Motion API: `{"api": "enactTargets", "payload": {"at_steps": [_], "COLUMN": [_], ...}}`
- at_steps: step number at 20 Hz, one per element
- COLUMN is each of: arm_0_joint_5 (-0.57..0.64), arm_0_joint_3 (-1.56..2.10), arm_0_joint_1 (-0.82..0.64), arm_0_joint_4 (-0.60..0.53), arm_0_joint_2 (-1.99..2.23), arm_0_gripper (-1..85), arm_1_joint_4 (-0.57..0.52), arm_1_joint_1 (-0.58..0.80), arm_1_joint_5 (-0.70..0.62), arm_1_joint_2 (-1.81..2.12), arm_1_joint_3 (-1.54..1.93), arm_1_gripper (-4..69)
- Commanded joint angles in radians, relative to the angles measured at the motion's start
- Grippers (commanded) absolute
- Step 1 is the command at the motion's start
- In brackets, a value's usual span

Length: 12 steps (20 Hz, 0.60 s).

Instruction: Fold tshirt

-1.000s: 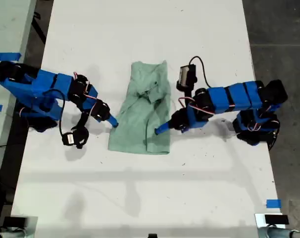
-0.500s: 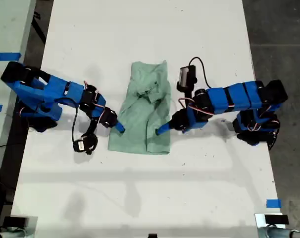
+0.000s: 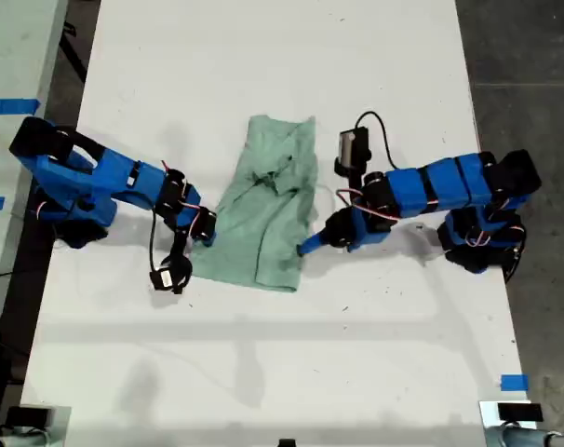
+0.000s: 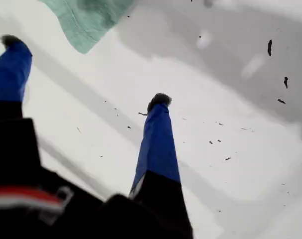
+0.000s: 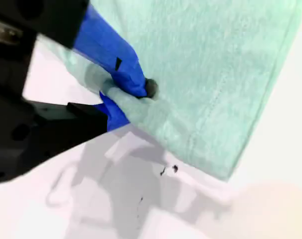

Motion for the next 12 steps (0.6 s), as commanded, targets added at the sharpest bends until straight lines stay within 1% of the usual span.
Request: {"api": "enactTargets", "payload": {"at_steps": [1, 4, 7, 10, 11, 12], "arm_0_joint_5": [-0.026, -0.055, -0.035, -0.018, 0.023, 0.089], "arm_0_joint_3": [-0.152, -0.396, -0.634, -1.089, -1.216, -1.206], "arm_0_joint_1": [-0.02, -0.044, -0.064, -0.067, -0.063, -0.057], "arm_0_joint_4": [0.161, 0.425, 0.561, 0.767, 0.759, 0.626], "arm_0_joint_2": [0.025, -0.023, -0.127, -0.397, -0.472, -0.48], "arm_0_gripper": [0.1, 0.1, 0.1, 0.1, 0.1, 0.1], "arm_1_joint_4": [-0.038, -0.04, -0.038, -0.038, -0.038, -0.038], "arm_1_joint_1": [-0.014, -0.014, -0.017, -0.015, -0.014, -0.012], "arm_1_joint_5": [0.005, 0.008, 0.017, 0.021, 0.021, 0.023], "arm_1_joint_2": [0.063, 0.064, 0.069, 0.084, 0.091, 0.098], "arm_1_joint_3": [-0.002, 0.006, 0.015, 0.034, 0.04, 0.048], "arm_1_gripper": [40.3, 40.1, 40.1, 40.1, 40.1, 40.1]}}
